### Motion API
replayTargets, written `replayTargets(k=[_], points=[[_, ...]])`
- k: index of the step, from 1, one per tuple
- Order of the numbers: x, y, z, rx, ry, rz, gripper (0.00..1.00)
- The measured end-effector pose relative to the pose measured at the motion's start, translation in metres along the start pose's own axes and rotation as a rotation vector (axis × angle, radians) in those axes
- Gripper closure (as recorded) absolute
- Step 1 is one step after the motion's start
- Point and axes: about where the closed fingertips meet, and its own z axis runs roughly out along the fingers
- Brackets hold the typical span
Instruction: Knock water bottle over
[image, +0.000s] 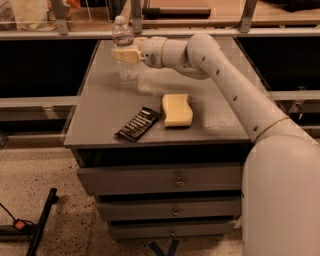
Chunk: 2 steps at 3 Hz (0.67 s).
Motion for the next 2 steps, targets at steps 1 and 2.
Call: replayTargets(k=[1, 2], points=[[-0.007, -0.010, -0.007, 0.009, 0.024, 0.020, 0.87], [-0.029, -0.028, -0.035, 0.039, 0.058, -0.004, 1.00]])
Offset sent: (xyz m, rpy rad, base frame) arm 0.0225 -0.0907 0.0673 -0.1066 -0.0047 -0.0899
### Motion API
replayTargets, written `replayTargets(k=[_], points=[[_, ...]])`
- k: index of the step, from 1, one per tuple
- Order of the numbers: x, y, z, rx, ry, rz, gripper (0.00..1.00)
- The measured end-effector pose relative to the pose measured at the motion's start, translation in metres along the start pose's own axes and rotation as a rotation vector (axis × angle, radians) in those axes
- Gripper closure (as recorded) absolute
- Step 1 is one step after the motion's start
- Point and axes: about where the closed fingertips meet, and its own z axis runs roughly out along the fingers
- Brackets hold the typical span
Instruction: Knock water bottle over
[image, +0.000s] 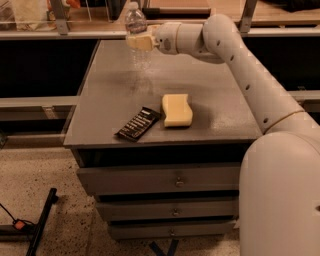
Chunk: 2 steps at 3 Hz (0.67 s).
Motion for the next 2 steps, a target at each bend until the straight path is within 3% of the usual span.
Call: replayTargets(k=[1, 2], points=[[-0.019, -0.013, -0.028, 0.061, 0.096, -0.116, 1.00], [-0.028, -0.014, -0.051, 0.093, 0.264, -0.291, 1.00]])
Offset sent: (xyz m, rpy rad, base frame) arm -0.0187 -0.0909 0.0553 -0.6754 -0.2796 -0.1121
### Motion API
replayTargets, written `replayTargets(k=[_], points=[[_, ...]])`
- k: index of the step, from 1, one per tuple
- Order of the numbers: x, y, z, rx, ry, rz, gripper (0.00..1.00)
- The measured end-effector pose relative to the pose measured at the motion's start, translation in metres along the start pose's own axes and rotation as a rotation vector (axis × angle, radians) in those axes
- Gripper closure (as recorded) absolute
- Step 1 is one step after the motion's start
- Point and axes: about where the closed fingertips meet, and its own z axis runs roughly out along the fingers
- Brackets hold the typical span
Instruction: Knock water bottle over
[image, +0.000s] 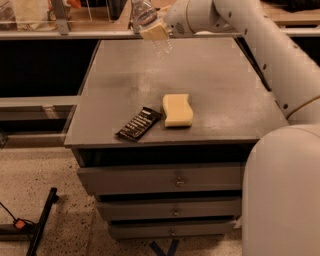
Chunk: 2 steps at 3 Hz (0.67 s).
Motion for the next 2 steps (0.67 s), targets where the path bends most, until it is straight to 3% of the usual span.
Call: replayTargets(k=[1, 2], points=[[0.016, 0.009, -0.020, -0.022, 0.216, -0.161, 1.00], [0.044, 0.016, -0.041, -0.080, 0.425, -0.247, 1.00]])
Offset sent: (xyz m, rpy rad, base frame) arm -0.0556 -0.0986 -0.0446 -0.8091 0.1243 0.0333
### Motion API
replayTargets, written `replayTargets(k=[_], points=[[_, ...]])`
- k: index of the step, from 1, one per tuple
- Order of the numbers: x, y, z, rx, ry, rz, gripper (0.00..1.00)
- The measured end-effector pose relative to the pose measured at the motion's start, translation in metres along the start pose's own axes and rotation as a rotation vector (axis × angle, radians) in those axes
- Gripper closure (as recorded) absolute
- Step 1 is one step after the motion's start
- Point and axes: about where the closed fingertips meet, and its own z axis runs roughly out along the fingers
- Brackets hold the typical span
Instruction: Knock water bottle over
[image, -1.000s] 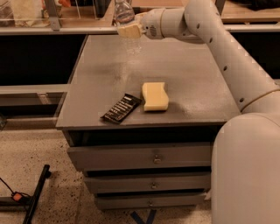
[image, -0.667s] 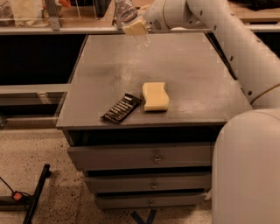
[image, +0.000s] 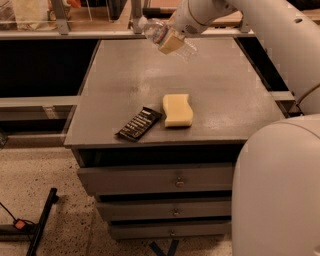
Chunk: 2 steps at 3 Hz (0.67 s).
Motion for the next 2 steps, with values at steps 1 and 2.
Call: replayTargets(k=[1, 2], points=[[0.029, 0.018, -0.004, -0.103, 0.199, -0.068, 1.00], [0.056, 0.040, -0.007, -0.224, 0.377, -0.079, 1.00]])
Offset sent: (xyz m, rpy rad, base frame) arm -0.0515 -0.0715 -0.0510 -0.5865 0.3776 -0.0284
